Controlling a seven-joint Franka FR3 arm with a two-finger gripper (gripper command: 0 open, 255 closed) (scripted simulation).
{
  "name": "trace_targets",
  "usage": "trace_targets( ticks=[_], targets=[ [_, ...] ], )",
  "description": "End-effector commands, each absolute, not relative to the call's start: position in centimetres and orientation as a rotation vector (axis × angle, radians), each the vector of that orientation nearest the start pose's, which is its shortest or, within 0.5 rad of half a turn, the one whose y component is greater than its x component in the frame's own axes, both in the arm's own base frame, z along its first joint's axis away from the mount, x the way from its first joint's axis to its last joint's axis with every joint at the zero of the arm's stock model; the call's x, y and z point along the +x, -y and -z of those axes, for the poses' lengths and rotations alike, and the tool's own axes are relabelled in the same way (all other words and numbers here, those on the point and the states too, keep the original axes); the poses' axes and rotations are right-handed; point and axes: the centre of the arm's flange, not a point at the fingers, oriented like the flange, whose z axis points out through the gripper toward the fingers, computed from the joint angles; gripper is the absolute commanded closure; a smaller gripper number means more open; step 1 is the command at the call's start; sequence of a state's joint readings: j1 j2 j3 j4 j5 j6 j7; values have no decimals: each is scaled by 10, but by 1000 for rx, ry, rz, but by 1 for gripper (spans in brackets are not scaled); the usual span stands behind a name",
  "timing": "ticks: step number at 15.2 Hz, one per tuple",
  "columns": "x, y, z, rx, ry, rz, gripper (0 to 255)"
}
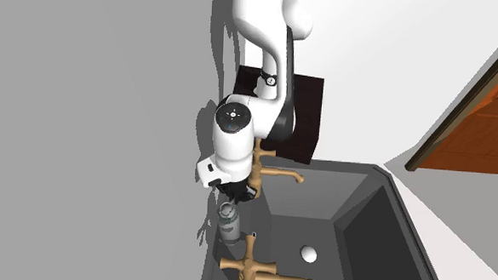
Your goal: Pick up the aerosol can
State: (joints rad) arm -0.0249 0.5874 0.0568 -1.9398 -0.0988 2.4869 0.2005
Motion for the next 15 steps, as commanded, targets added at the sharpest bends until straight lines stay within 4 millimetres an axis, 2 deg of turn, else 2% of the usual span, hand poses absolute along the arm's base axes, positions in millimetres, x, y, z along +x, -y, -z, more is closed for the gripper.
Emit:
trace_targets(
  ticks=[1, 15],
  targets=[
    [615, -20, -179, -3169, -155, -58, 255],
    [615, -20, -253, -3169, -155, -58, 255]
  ],
)
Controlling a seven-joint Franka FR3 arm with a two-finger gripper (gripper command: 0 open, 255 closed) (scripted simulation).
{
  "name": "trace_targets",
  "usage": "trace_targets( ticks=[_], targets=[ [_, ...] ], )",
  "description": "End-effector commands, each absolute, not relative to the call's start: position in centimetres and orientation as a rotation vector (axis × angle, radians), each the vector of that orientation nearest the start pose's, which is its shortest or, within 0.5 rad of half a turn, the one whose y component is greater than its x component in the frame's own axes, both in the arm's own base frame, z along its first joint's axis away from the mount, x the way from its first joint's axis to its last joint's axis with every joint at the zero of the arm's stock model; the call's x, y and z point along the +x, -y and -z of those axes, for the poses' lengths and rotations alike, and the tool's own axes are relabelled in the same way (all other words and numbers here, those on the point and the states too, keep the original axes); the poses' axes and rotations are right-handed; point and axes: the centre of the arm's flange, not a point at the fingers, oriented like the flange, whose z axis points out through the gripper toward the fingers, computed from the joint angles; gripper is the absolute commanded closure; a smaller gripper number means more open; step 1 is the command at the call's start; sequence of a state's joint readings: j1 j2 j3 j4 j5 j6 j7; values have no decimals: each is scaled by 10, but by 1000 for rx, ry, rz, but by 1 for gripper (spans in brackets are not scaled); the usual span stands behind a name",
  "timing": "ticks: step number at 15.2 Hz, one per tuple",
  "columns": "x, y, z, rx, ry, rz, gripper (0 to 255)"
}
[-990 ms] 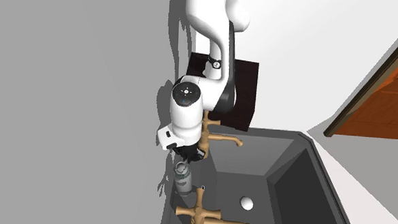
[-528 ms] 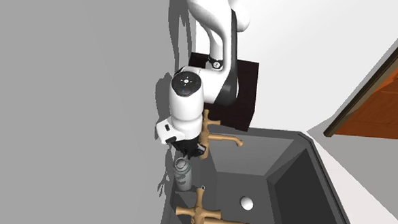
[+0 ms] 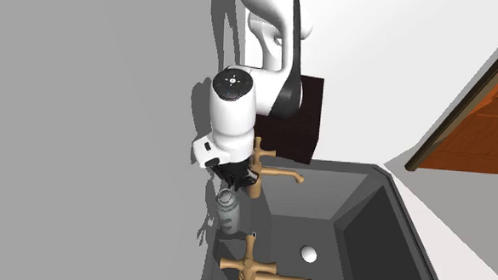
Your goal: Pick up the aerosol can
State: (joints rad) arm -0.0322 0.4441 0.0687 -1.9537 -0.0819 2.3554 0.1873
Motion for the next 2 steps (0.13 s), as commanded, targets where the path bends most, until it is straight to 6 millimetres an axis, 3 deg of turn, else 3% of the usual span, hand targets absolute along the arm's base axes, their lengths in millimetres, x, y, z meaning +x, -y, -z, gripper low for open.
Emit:
trace_targets(
  ticks=[1, 2],
  targets=[
    [615, -20, -253, -3169, -155, -58, 255],
    [615, -20, -253, -3169, -155, -58, 255]
  ],
)
